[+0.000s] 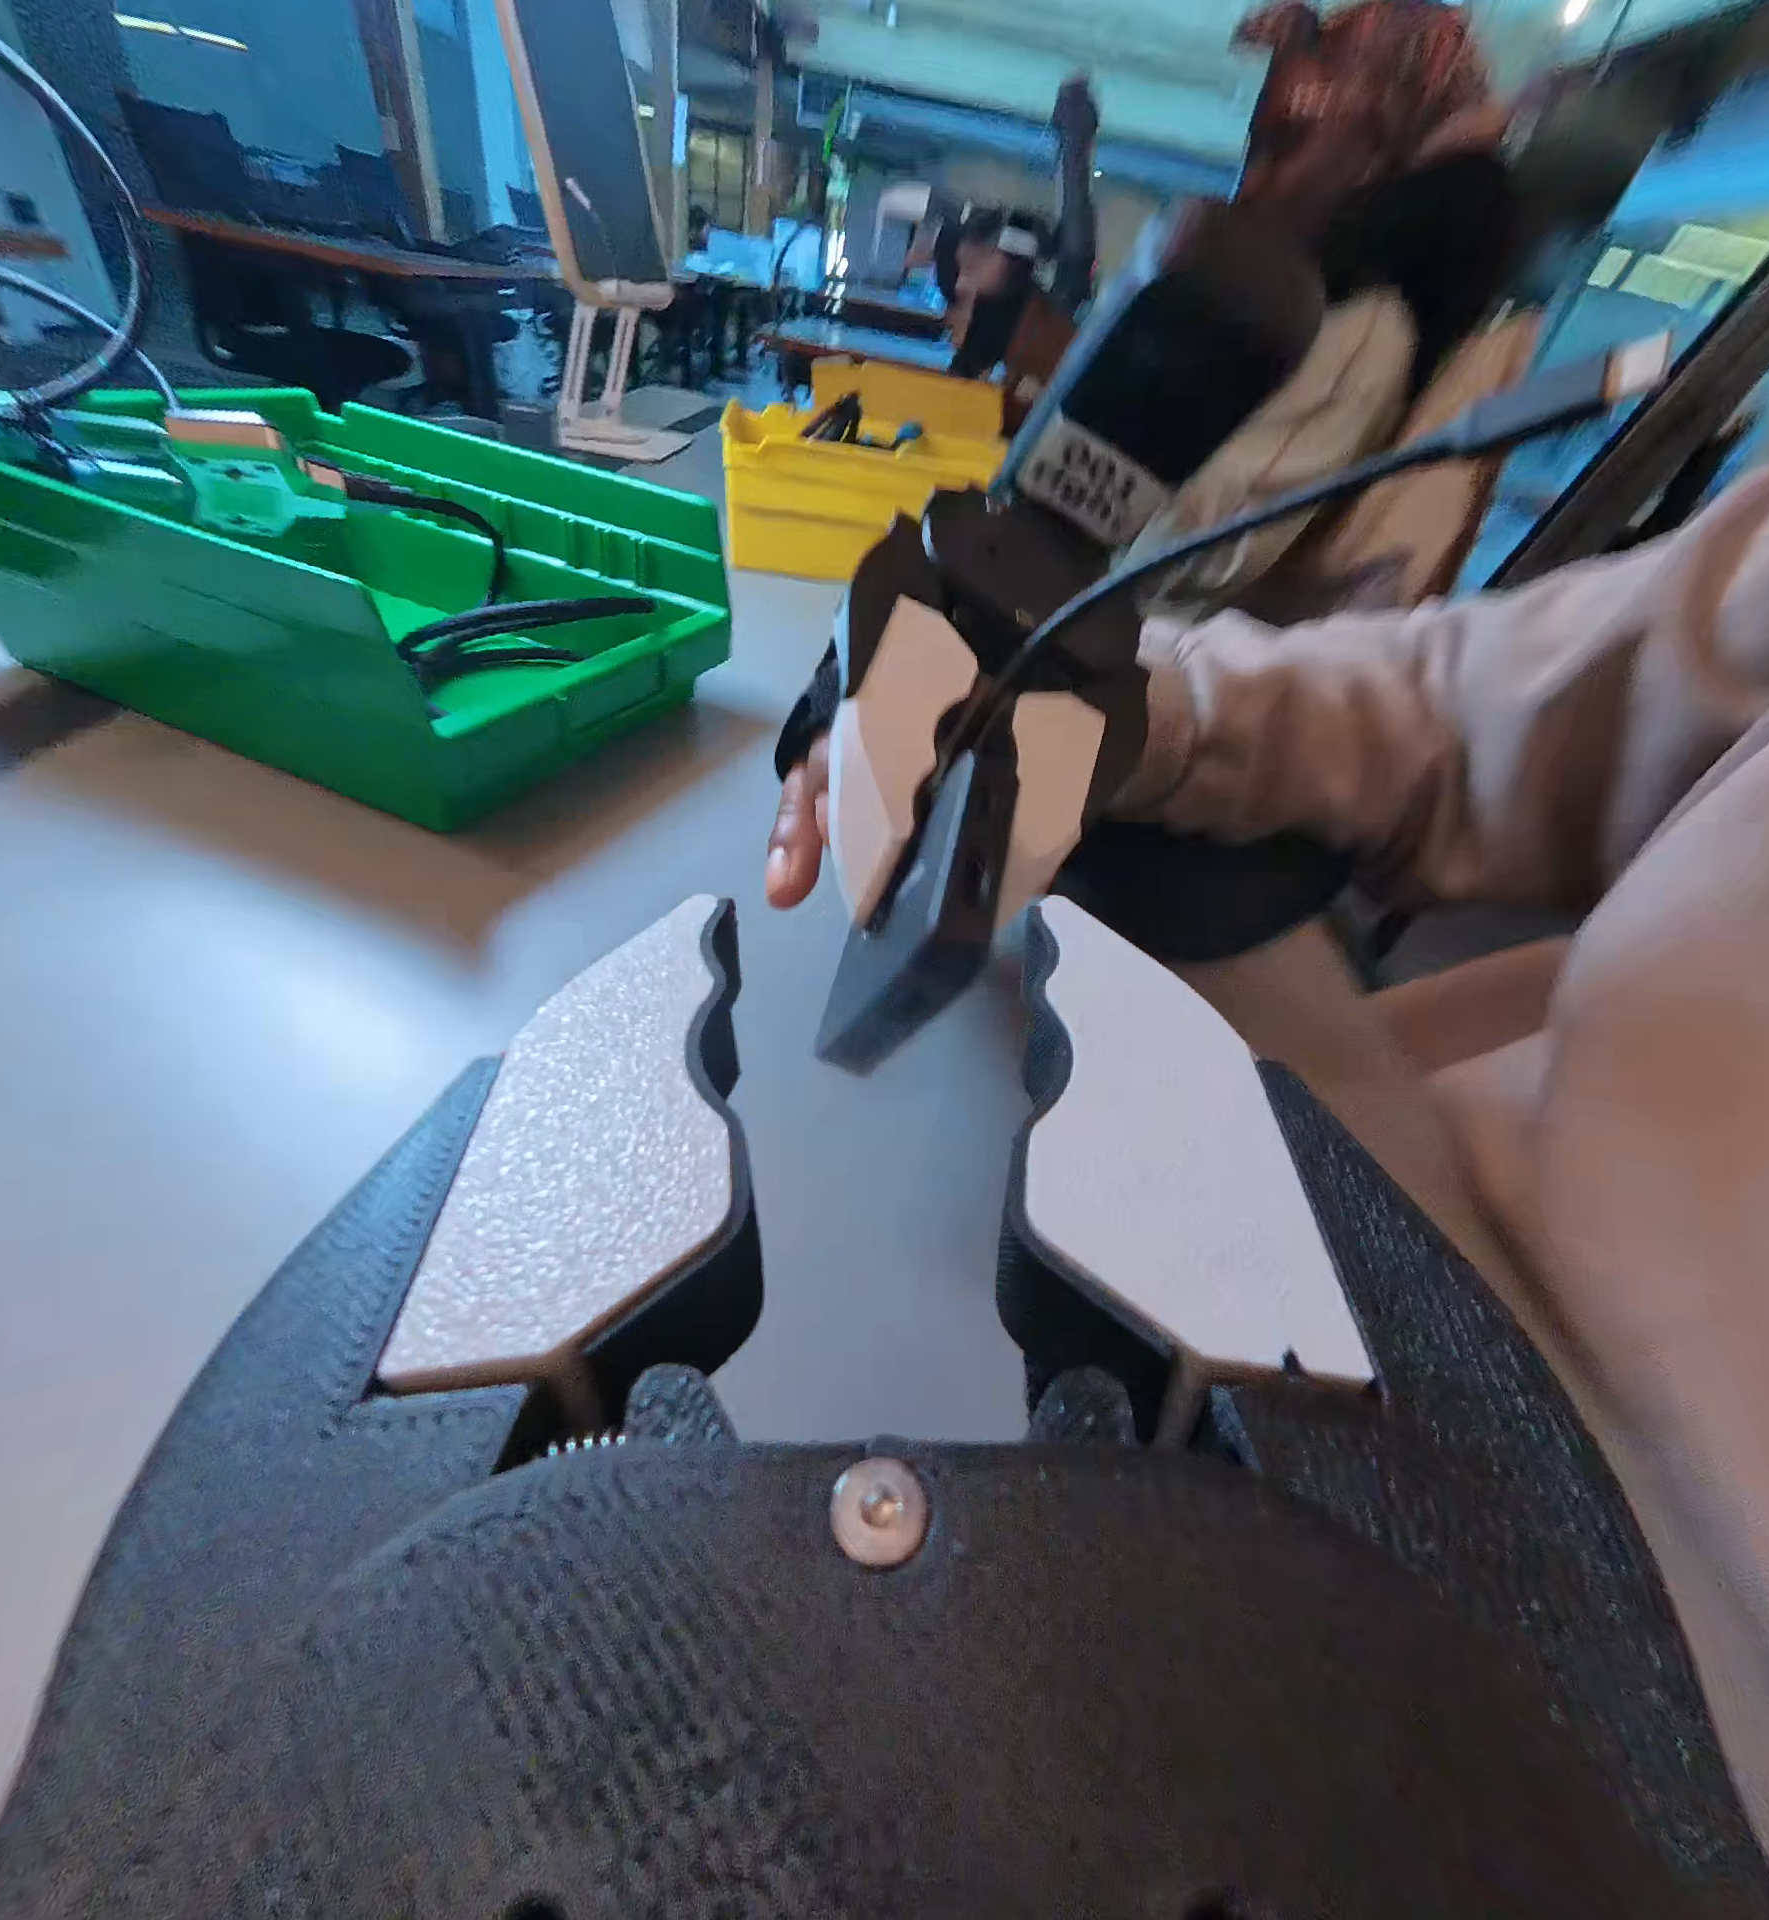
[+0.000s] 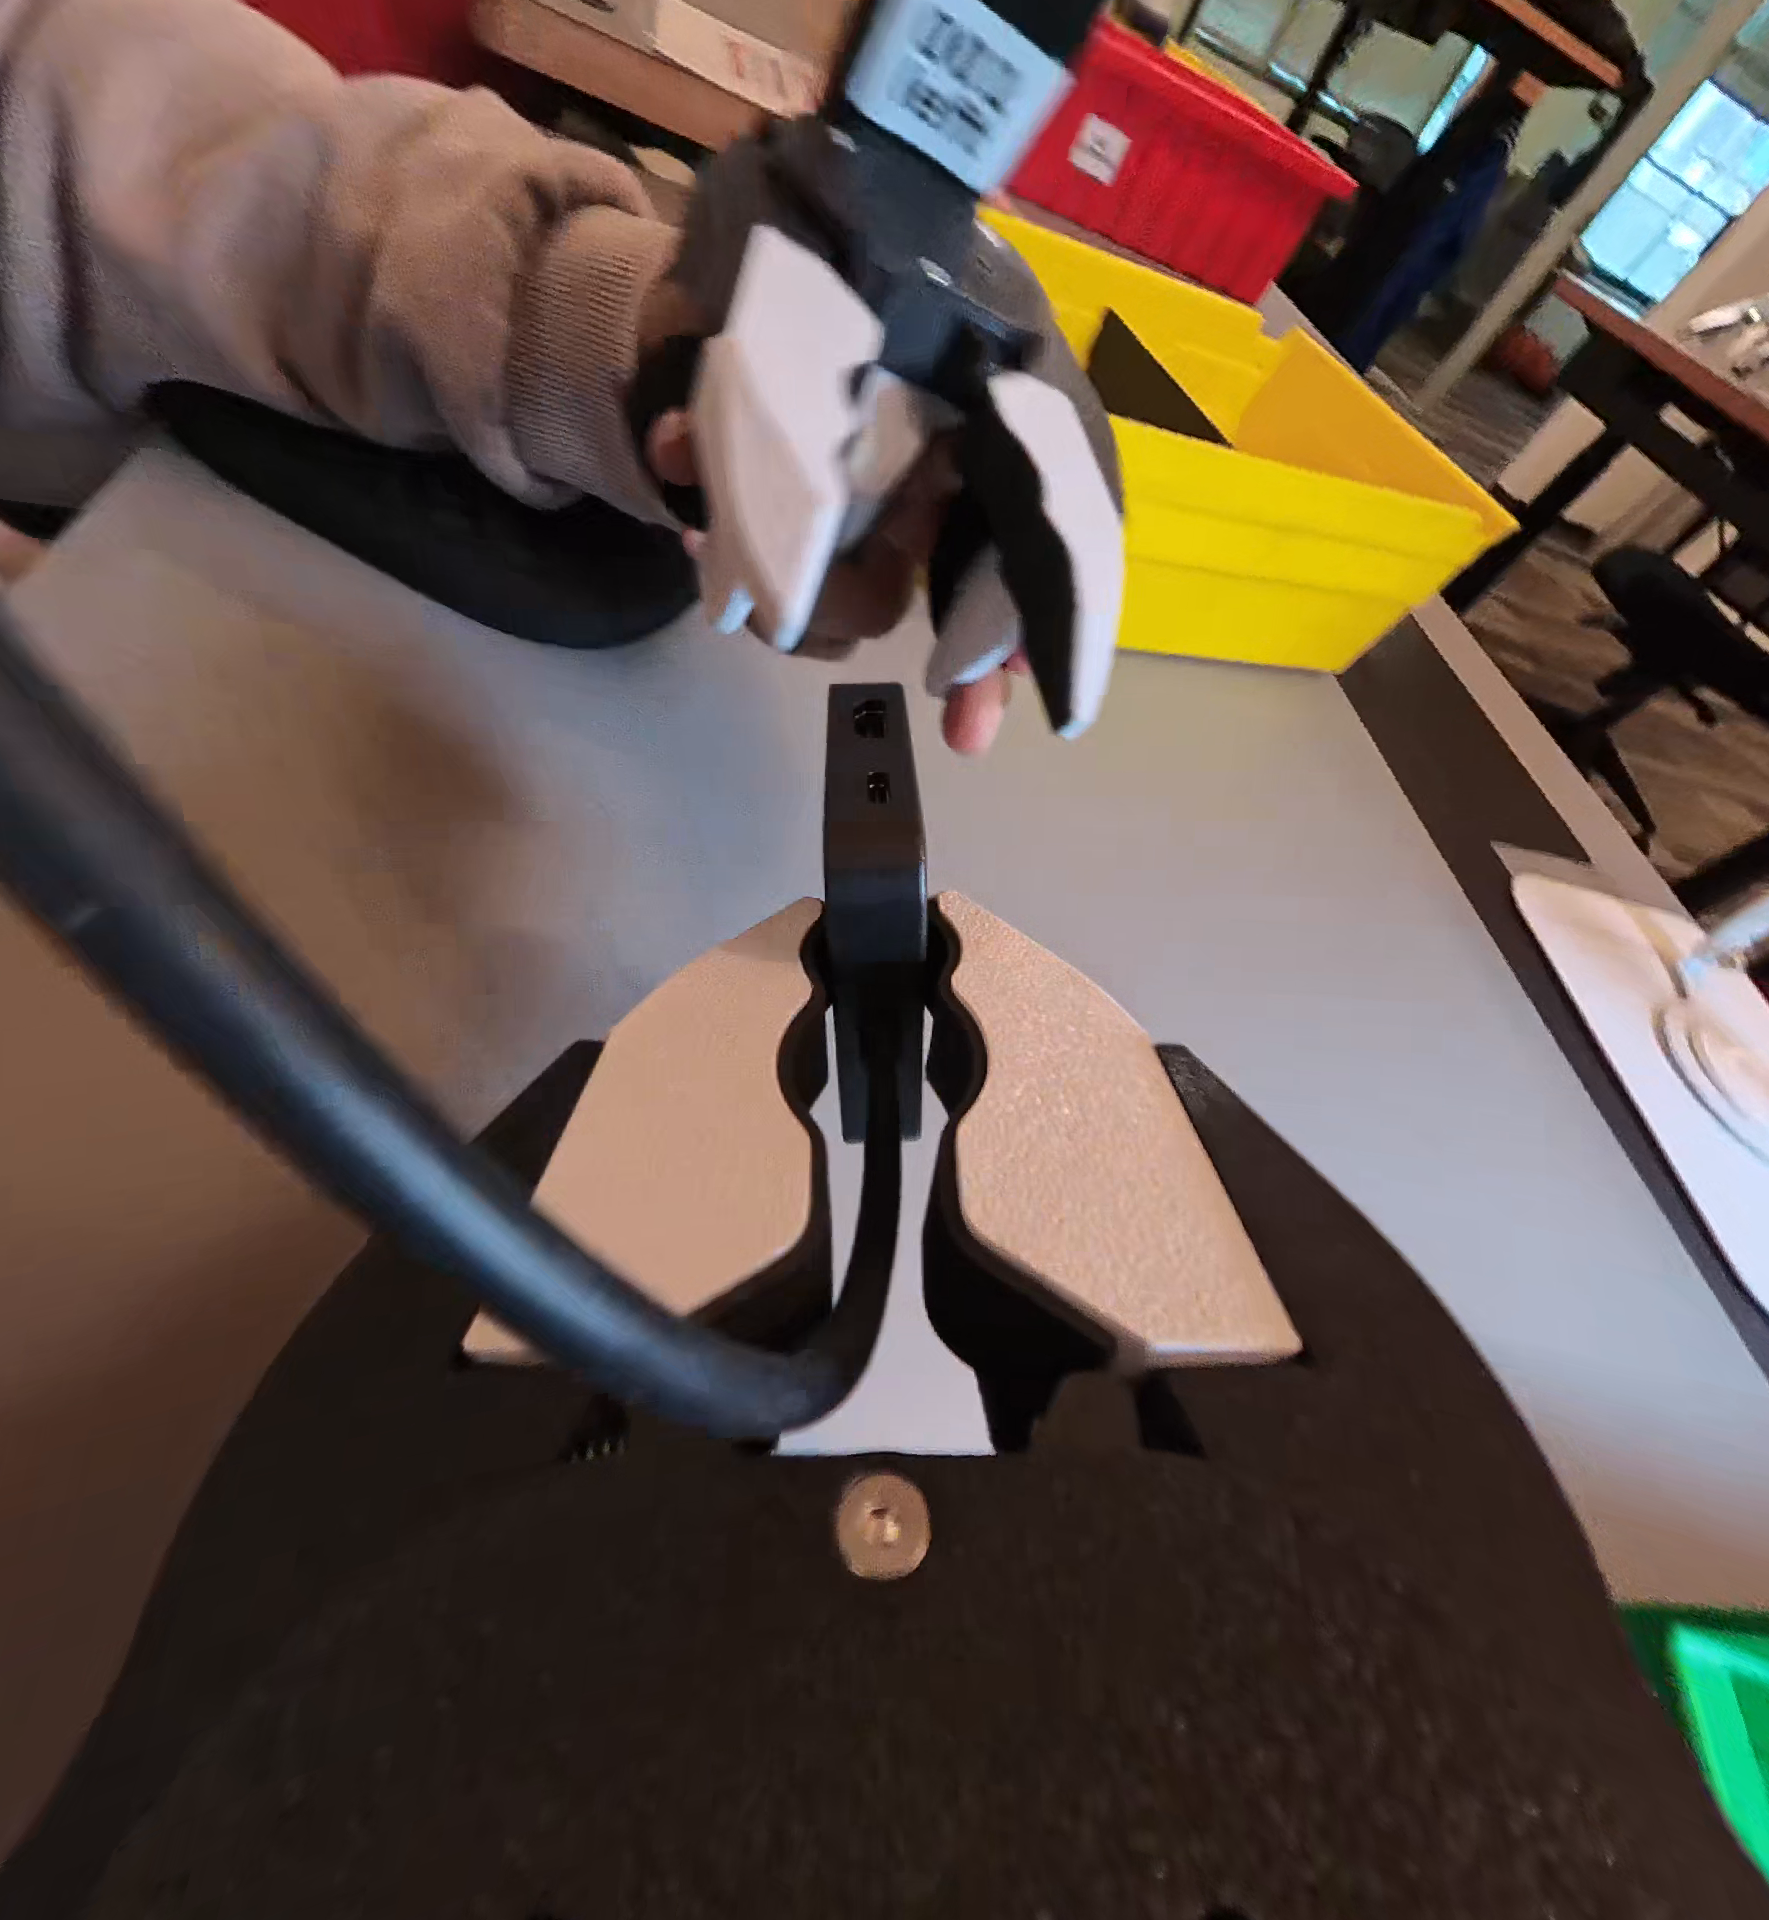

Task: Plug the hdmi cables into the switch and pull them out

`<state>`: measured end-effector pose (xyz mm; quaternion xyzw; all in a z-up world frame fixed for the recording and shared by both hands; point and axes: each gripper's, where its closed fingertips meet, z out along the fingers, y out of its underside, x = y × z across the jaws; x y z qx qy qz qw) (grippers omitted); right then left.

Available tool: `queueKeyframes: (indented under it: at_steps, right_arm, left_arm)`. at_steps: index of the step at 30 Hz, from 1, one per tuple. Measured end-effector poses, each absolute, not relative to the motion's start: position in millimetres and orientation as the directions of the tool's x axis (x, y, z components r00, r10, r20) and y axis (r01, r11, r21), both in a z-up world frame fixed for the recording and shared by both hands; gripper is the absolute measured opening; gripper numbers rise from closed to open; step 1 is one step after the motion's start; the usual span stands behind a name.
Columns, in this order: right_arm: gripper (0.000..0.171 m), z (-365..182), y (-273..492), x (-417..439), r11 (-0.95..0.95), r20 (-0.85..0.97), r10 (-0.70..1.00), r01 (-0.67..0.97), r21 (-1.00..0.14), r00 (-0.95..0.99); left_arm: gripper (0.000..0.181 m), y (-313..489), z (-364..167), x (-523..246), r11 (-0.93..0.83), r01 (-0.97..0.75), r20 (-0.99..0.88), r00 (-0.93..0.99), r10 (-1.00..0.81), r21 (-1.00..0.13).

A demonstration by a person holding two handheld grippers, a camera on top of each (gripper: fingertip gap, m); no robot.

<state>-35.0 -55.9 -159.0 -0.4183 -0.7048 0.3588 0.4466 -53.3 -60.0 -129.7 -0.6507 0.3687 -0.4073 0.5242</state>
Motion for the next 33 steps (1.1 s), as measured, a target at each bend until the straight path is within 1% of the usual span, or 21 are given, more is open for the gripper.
queueKeyframes:
  at_steps: [2,4,5,6,7,9,12,14,17,21,23,25,26,28,33]
  right_arm:
    - [0.014,-164.2,-44.9,-34.7,0.371,0.316,0.925,0.321,-0.871,-0.211]
    - [0.014,-172.4,-37.4,-35.2,0.356,0.31,0.934,0.396,-0.846,-0.178]
    - [0.014,-176.5,-36.8,-35.4,0.354,0.308,0.935,0.428,-0.832,-0.175]
    - [0.014,-180.5,-39.1,-35.3,0.354,0.301,0.935,0.455,-0.817,-0.185]
    - [0.014,-182.6,-41.4,-35.6,0.352,0.297,0.936,0.471,-0.808,-0.191]
    - [0.014,-181.6,-46.4,-36.1,0.345,0.282,0.938,0.47,-0.812,-0.201]
    - [0.014,-165.2,-61.1,-36.7,0.301,0.216,0.944,0.388,-0.871,-0.248]
    - [0.014,-154.4,-66.3,-35.6,0.292,0.21,0.943,0.336,-0.895,-0.26]
    - [0.014,-128.5,-75.3,-32.8,0.238,0.184,0.942,0.176,-0.955,-0.28]
    - [0.02,-112.6,-78.3,-29.0,0.209,0.18,0.942,0.077,-0.975,-0.284]
    - [0.025,-114.3,-80.9,-29.1,0.213,0.182,0.938,0.078,-0.974,-0.294]
    - [0.026,-119.9,-82.4,-30.7,0.253,0.214,0.932,0.101,-0.962,-0.294]
    - [0.025,-123.0,-83.4,-31.6,0.272,0.228,0.928,0.116,-0.955,-0.295]
    - [0.016,-125.6,-83.4,-33.0,0.315,0.271,0.921,0.127,-0.941,-0.279]
    - [0.014,-138.3,-75.5,-34.8,0.473,0.425,0.875,0.219,-0.854,-0.233]
  left_arm:
    - [0.047,-59.2,-143.2,-50.1,-0.06,-0.21,-0.04,0.443,-0.896,-0.976]
    - [0.039,-57.6,-157.2,-44.3,0.039,-0.359,-0.212,0.457,-0.864,-0.932]
    - [0.038,-53.3,-162.2,-43.4,0.079,-0.422,-0.295,0.476,-0.829,-0.903]
    - [0.028,-48.3,-167.7,-44.7,0.1,-0.488,-0.366,0.489,-0.792,-0.867]
    - [0.019,-45.0,-173.0,-46.5,0.107,-0.544,-0.419,0.489,-0.765,-0.832]
    - [0.019,-46.9,-179.5,-46.1,0.127,-0.595,-0.461,0.452,-0.764,-0.794]
    - [0.019,-56.6,-178.3,-40.2,0.143,-0.546,-0.413,0.412,-0.812,-0.826]
    - [0.018,-61.9,-171.6,-35.4,0.129,-0.472,-0.349,0.414,-0.841,-0.872]
    - [0.016,-70.6,-152.6,-29.0,0.113,-0.321,-0.245,0.407,-0.88,-0.94]
    - [0.014,-78.8,-131.8,-26.0,0.116,-0.175,-0.177,0.392,-0.903,-0.978]
    - [0.014,-79.8,-129.4,-27.6,0.142,-0.173,-0.2,0.391,-0.898,-0.975]
    - [0.014,-81.2,-130.0,-27.7,0.17,-0.182,-0.229,0.386,-0.894,-0.968]
    - [0.014,-82.8,-129.2,-26.7,0.17,-0.169,-0.223,0.377,-0.899,-0.971]
    - [0.014,-83.9,-131.3,-25.4,0.175,-0.178,-0.231,0.367,-0.901,-0.968]
    - [0.016,-73.9,-145.2,-29.1,0.155,-0.267,-0.257,0.405,-0.877,-0.951]
